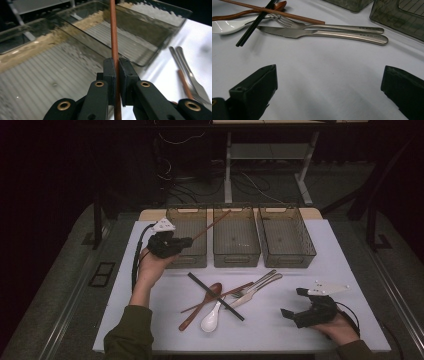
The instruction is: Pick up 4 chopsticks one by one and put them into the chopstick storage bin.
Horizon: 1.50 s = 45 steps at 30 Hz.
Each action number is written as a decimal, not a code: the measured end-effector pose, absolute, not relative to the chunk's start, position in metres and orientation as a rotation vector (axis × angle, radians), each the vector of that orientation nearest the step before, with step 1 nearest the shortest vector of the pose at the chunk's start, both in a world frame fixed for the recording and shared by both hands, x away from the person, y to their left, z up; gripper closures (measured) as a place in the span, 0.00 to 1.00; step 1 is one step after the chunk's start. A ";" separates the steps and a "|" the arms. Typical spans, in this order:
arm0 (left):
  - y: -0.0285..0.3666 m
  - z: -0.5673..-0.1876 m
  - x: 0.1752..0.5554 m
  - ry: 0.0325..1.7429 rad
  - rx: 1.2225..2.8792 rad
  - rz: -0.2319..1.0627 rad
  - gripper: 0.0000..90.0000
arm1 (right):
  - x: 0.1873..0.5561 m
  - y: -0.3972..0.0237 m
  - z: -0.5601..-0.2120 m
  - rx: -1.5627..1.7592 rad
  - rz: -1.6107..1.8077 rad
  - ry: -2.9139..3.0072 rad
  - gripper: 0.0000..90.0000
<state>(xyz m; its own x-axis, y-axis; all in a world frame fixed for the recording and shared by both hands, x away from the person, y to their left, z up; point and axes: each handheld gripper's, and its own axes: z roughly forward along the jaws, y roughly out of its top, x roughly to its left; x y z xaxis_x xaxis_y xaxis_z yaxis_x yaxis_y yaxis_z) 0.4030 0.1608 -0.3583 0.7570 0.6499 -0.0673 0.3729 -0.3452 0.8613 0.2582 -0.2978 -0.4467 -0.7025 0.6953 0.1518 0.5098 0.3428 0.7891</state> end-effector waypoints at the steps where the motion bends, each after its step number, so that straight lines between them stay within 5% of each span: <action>1: 0.163 -0.358 0.405 0.780 1.965 0.360 0.93 | 0.258 -0.298 -0.447 1.092 1.288 2.393 0.01; 43: 0.178 -0.395 0.449 1.161 1.948 0.476 0.93 | 0.258 -0.300 -0.448 1.106 1.278 2.384 0.01; 45: 0.179 -0.396 0.449 1.167 1.938 0.459 0.85 | 0.258 -0.300 -0.447 1.107 1.279 2.383 0.01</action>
<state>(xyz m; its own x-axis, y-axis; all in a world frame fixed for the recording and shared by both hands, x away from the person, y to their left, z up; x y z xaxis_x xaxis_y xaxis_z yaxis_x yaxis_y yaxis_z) 0.4495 0.1788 -0.3960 0.5064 0.8570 -0.0954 0.5626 -0.2446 0.7897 0.2581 -0.2997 -0.4475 -0.6927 0.7054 0.1505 0.5153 0.3380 0.7875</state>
